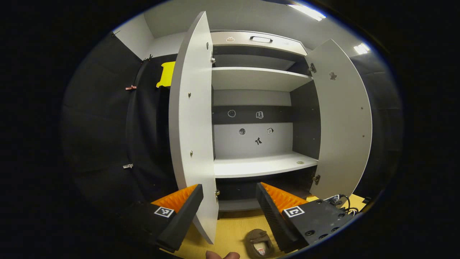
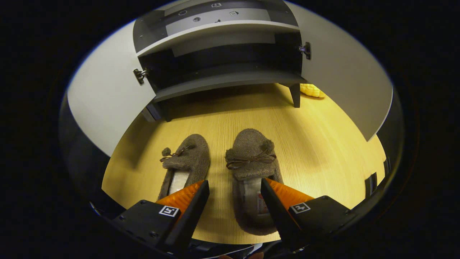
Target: Grab one shoe with the right hand and put it into the shoe cabinet, grab the other shoe with the left hand and put it into the shoe cabinet; then close the right door with the right hand and the left door with the left hand.
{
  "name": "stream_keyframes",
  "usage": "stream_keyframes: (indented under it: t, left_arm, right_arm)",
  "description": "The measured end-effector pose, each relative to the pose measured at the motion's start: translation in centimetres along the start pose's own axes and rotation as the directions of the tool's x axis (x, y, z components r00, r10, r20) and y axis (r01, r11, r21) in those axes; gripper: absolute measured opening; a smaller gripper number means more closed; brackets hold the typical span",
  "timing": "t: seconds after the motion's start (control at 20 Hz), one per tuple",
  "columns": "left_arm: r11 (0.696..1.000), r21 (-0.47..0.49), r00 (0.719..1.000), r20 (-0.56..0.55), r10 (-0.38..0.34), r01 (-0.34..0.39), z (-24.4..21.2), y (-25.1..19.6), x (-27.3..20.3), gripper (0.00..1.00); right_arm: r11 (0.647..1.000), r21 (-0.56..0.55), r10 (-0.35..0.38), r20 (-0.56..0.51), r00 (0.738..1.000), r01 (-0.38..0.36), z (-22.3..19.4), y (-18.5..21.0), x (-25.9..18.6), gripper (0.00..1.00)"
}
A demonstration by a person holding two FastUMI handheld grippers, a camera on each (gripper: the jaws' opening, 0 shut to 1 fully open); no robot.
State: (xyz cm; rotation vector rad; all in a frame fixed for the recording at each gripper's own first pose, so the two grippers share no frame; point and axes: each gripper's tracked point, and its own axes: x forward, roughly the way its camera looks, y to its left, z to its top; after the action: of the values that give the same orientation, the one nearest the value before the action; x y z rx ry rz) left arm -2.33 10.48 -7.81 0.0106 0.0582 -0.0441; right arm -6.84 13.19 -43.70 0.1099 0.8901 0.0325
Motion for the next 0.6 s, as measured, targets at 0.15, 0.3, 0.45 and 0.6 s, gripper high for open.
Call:
stream_keyframes:
  t: [0.15, 0.3, 0.45, 0.6]
  left_arm:
    - [1.0, 0.0, 1.0, -0.015, 0.004, -0.004, -0.7, 0.4, 0.0, 0.95]
    - [1.0, 0.002, 1.0, -0.022, 0.005, -0.004, -0.8, 0.6, 0.0, 0.94]
    - [1.0, 0.006, 1.0, -0.022, -0.002, 0.002, -0.9, 0.4, 0.1, 0.93]
    - [1.0, -0.007, 1.0, -0.029, -0.008, 0.008, -1.0, -0.2, 0.1, 0.93]
  right_arm:
    - [1.0, -0.019, -0.025, -0.003, 1.0, 0.025, -0.3, 0.0, 2.9, 0.87]
    - [0.997, -0.024, -0.067, -0.005, 0.998, 0.067, -0.5, -0.4, 5.1, 0.66]
    - [0.996, 0.024, -0.084, 0.033, 0.996, 0.083, 0.6, -0.5, 5.9, 0.3]
    - [0.997, 0.02, -0.077, 0.062, 0.995, 0.076, 1.6, -0.7, 5.1, 0.09]
